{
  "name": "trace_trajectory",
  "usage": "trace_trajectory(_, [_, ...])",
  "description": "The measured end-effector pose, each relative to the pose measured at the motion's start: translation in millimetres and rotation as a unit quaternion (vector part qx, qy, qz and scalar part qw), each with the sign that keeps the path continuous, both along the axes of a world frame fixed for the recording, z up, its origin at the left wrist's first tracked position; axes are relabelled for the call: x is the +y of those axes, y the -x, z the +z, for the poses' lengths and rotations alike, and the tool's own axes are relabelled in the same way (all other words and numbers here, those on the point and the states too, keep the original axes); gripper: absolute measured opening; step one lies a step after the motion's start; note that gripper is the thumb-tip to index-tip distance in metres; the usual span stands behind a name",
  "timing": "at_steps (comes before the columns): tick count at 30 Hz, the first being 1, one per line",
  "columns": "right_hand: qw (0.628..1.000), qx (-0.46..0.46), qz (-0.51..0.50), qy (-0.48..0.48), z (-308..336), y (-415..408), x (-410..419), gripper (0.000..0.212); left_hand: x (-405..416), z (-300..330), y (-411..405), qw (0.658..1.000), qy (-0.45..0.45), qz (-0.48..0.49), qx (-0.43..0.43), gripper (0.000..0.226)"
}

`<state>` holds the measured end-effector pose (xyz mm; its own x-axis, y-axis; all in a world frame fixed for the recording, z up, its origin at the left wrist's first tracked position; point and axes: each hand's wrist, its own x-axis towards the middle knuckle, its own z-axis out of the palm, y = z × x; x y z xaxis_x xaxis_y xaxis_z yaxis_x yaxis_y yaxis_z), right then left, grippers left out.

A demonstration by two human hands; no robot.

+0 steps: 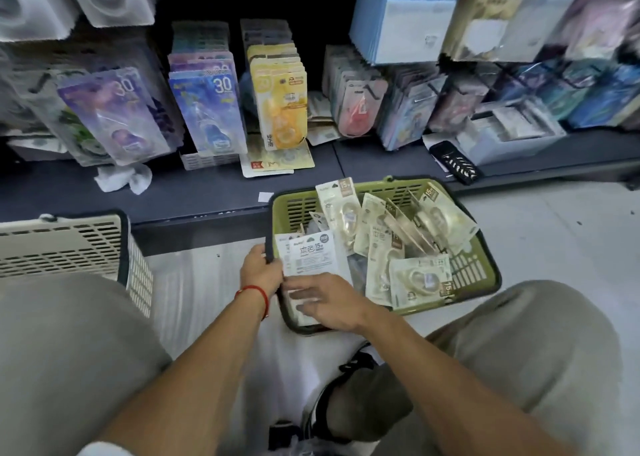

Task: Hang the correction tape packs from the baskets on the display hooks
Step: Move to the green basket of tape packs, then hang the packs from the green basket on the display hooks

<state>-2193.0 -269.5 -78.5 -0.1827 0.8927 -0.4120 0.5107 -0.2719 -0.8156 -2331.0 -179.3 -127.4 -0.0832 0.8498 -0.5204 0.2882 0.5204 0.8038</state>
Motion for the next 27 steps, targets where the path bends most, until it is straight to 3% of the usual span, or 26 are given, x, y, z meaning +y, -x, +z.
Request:
trace_trajectory(4, [0.964, -0.080, -0.190, -0.169, 20.5, -42.5, -1.3, 0.040, 7.3, 0.6, 32.9, 0.998, -0.011, 0.033, 0.061, 0.014])
trace_trajectory(8, [0.906, -0.207, -0.308, -0.203, 29.0, -94.3, -12.1, 0.033, 1.0, 12.7, 68.5, 0.991, -0.014, 0.076, 0.111, 0.012])
trace_trajectory(11, [0.918, -0.251, -0.264, -0.159, 21.3, -97.4, -18.4, 0.043, -7.3, 24.0, 89.3, 0.976, -0.014, 0.100, 0.193, 0.020])
trace_trajectory(16, [0.953, -0.268, -0.110, -0.087, 1.7, -50.6, 10.0, 0.069, -17.9, 50.0, 100.1, 0.961, -0.033, 0.137, 0.237, 0.036])
trace_trajectory(18, [0.945, -0.306, -0.088, -0.072, -7.6, -37.1, 27.1, 0.074, -21.3, 59.4, 94.4, 0.947, -0.069, 0.079, 0.304, 0.056])
trace_trajectory(21, [0.930, -0.349, -0.091, -0.073, -21.5, -35.4, 37.0, 0.063, -32.4, 71.1, 75.9, 0.893, -0.221, -0.074, 0.385, 0.073])
trace_trajectory(23, [0.927, -0.335, -0.130, -0.108, -24.7, -40.3, 39.1, 0.051, -42.3, 75.9, 58.8, 0.884, -0.284, -0.141, 0.344, 0.070])
trace_trajectory(27, [0.925, -0.179, -0.299, -0.154, -1.5, -41.8, 43.7, 0.037, -63.4, 79.8, 36.6, 0.910, -0.262, -0.205, 0.246, 0.066])
